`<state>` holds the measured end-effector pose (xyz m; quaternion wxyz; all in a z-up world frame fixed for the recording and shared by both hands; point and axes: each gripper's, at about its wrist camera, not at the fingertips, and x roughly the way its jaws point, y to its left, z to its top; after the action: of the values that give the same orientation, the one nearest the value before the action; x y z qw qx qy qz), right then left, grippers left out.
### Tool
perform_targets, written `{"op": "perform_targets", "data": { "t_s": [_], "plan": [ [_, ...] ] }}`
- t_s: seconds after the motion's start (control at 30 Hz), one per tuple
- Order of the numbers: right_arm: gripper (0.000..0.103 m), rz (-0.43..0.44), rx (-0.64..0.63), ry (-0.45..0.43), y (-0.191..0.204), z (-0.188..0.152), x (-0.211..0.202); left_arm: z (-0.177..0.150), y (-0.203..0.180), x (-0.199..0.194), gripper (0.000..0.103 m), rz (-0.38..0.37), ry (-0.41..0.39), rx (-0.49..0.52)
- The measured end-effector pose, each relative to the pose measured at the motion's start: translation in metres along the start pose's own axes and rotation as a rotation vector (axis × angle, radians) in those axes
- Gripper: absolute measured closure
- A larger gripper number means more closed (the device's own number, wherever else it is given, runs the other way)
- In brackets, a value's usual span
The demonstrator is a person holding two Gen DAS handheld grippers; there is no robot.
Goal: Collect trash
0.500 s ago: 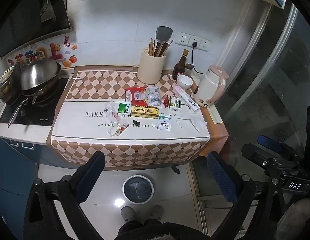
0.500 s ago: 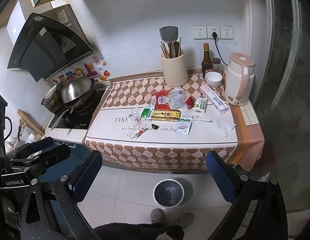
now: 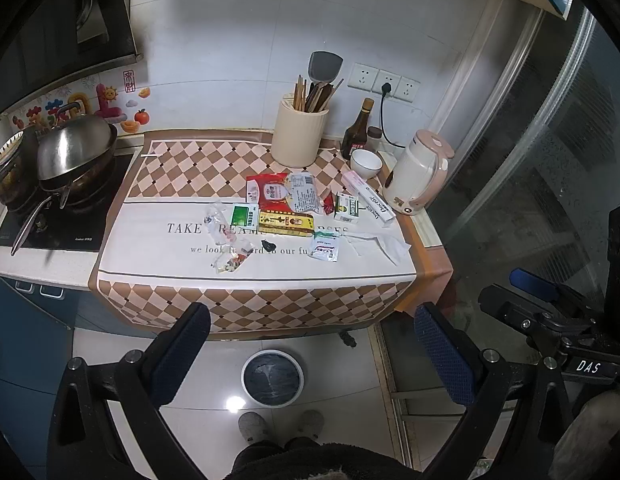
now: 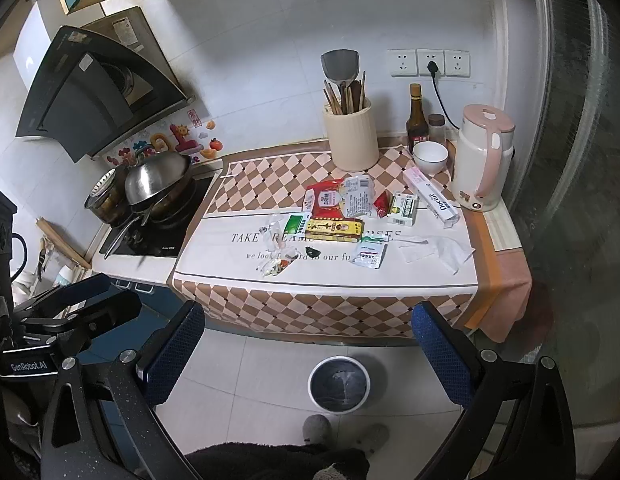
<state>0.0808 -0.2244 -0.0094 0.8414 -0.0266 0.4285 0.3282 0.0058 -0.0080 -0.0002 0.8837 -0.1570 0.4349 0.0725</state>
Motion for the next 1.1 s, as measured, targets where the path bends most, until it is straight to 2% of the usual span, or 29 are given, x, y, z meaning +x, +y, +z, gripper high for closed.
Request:
{"op": "perform_targets", "data": {
  "t_s": [1.1],
  "plan": [
    [0.000, 0.003, -0.004, 0.016, 0.005, 0.000, 0.009, 0.001, -0.002, 0.009, 0.000, -0.008, 0.008, 0.001]
  ]
}}
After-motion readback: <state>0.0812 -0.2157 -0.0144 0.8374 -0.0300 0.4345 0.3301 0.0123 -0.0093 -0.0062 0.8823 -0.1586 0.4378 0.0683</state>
